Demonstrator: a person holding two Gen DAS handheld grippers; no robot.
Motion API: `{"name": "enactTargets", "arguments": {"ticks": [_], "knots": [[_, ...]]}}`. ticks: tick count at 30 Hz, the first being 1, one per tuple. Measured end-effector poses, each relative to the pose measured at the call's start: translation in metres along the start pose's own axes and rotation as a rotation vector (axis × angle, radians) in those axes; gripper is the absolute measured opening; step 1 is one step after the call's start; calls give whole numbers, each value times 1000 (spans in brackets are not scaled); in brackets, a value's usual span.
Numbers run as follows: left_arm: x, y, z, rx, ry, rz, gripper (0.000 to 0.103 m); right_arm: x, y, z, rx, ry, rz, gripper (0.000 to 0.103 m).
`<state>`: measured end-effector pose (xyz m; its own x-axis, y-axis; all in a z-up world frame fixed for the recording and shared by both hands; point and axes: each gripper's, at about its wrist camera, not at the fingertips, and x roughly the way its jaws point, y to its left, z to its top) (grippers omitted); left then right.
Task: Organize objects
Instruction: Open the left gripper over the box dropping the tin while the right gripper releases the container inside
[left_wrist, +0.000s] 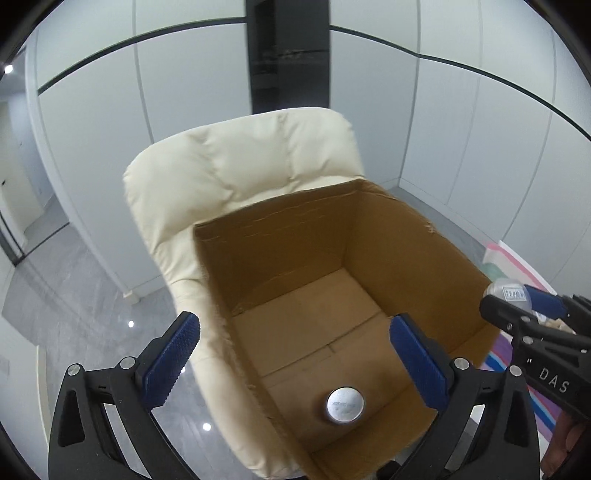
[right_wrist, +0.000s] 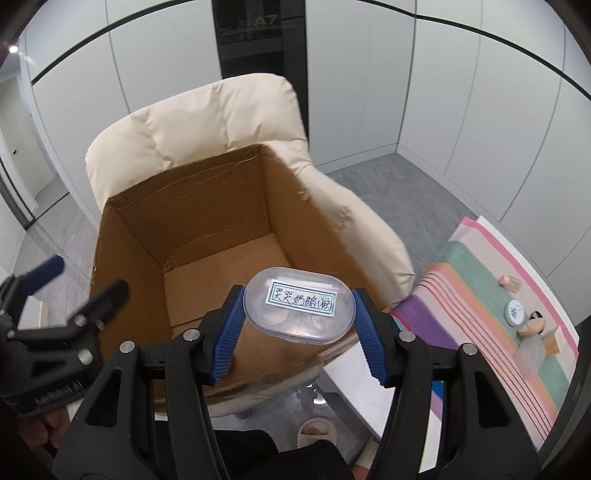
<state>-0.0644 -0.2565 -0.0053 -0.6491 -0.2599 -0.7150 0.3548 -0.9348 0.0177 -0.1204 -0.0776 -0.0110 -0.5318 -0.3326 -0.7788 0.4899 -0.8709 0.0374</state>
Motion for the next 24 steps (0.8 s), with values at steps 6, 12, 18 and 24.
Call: {"name": "enactTargets", "arguments": {"ticks": [6, 12, 18, 24], "knots": [[0, 24, -2, -47, 26, 18, 103, 10, 25, 3, -36, 4, 14, 61], [4, 38, -5, -70, 40, 22, 103, 13, 36, 5, -34, -9, 17, 65], [4, 40, -6, -71, 37, 36, 103, 11, 29, 8, 8, -46, -25, 96], [8, 30, -2, -67, 36, 26, 103, 9, 15, 5, 43, -41, -34, 103]]}}
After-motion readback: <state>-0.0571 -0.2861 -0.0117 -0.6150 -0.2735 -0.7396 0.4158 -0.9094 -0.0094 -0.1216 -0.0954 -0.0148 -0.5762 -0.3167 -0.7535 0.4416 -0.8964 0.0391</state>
